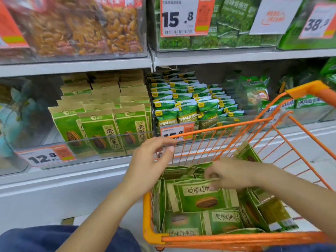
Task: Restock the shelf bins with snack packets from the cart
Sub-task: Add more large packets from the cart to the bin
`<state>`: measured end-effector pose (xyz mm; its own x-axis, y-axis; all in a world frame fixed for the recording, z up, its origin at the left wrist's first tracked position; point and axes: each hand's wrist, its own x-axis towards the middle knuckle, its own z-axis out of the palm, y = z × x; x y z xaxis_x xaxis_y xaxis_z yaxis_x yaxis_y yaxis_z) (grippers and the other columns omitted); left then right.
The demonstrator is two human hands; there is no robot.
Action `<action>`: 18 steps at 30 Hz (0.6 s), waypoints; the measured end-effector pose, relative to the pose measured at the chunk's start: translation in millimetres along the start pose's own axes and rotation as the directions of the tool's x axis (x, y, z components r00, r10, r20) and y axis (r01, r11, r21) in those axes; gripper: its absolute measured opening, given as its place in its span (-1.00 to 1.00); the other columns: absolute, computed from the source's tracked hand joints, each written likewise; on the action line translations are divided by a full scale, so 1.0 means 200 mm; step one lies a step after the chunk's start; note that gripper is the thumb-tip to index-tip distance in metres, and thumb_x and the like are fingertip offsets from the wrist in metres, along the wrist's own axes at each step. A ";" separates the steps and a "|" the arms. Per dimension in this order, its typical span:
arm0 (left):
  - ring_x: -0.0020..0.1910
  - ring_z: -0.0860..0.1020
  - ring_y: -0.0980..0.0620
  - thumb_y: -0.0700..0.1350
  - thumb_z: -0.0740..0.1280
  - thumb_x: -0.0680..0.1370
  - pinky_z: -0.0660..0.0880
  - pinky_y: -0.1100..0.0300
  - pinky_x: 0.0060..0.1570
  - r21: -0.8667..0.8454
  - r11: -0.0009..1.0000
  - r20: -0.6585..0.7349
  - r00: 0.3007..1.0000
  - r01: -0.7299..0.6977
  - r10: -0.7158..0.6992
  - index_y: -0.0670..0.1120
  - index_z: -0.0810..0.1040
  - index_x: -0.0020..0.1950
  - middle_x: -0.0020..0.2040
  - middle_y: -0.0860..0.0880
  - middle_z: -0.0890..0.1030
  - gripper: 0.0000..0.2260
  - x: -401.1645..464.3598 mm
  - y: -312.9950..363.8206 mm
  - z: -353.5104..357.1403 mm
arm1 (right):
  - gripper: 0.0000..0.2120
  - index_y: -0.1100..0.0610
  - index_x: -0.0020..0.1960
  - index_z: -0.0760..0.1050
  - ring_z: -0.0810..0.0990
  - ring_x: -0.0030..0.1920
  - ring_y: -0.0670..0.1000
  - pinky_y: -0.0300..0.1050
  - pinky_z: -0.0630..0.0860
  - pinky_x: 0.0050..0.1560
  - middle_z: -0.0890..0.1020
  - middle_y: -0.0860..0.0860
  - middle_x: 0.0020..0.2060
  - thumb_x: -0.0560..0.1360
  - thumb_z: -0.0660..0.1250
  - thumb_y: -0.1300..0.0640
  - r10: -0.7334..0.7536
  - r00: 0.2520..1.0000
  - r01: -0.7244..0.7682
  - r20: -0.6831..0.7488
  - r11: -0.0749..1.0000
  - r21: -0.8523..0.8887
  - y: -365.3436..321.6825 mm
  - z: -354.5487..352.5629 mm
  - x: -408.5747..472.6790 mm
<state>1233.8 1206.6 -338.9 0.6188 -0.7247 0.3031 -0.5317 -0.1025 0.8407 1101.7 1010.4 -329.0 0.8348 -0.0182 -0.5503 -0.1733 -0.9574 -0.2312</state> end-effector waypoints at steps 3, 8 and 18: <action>-0.02 0.62 0.16 0.02 0.33 0.51 0.51 0.33 -0.02 -0.264 0.955 -0.135 0.975 0.134 -0.174 0.06 0.61 0.05 -0.04 0.13 0.67 -0.84 0.00 0.02 -0.15 | -0.90 0.05 -0.12 0.59 0.53 -0.28 -0.16 -0.26 0.36 -0.26 0.64 0.05 -0.26 0.47 0.44 0.02 -0.045 0.985 0.111 -0.167 0.905 0.411 0.00 -0.25 -0.16; -0.13 0.68 0.01 0.00 0.39 0.44 0.61 0.17 -0.15 -0.610 0.748 -0.019 0.938 0.263 -0.345 -0.03 0.58 0.07 -0.08 -0.01 0.71 -0.75 -0.04 0.08 -0.27 | -0.85 0.13 -0.14 0.62 0.57 -0.26 -0.05 -0.24 0.42 -0.26 0.65 0.10 -0.27 0.37 0.46 0.06 -0.081 0.904 0.380 -0.419 0.601 0.703 -0.25 -0.35 -0.03; 0.02 0.63 0.06 -0.17 0.45 0.47 0.56 0.16 -0.04 -0.461 0.887 -0.603 0.724 0.025 -0.334 -0.08 0.50 0.14 0.01 -0.01 0.66 -0.73 -0.19 -0.09 -0.87 | -0.84 -0.17 -0.15 0.53 0.59 -0.16 -0.19 -0.26 0.49 -0.10 0.63 -0.16 -0.25 0.51 0.38 0.10 -0.047 0.646 0.565 -0.762 0.701 0.436 -0.80 -0.34 0.41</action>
<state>1321.8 1354.9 -287.7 0.9747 -0.0800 0.2089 -0.1890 0.2051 0.9603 1233.3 1141.7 -283.5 0.9457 -0.1859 0.2666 0.1227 -0.5553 -0.8225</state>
